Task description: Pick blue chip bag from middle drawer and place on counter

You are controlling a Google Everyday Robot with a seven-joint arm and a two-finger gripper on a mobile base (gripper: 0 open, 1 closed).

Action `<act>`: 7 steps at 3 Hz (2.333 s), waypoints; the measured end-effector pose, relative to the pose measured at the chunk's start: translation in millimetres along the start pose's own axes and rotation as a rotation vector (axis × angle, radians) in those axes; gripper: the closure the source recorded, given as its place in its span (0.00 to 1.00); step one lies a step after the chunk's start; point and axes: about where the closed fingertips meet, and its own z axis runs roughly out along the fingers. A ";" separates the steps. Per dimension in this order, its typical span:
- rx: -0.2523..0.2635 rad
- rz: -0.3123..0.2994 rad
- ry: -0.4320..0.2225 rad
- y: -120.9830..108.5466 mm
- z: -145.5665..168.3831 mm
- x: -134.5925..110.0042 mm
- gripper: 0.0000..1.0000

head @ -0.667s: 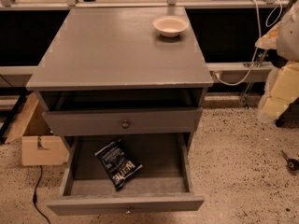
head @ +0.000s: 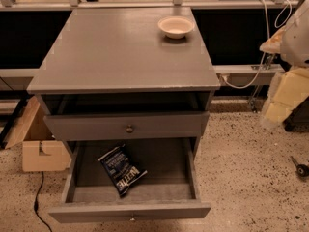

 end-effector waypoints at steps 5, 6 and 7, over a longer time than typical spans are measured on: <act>-0.132 0.260 -0.439 69.5 158.4 -96.5 0.00; -0.129 0.265 -0.449 78.6 187.7 -91.2 0.00; -0.135 0.260 -0.478 101.9 257.7 -81.2 0.00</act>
Offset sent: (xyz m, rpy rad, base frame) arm 0.0019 0.1085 -0.1372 0.4030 0.1033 -0.0922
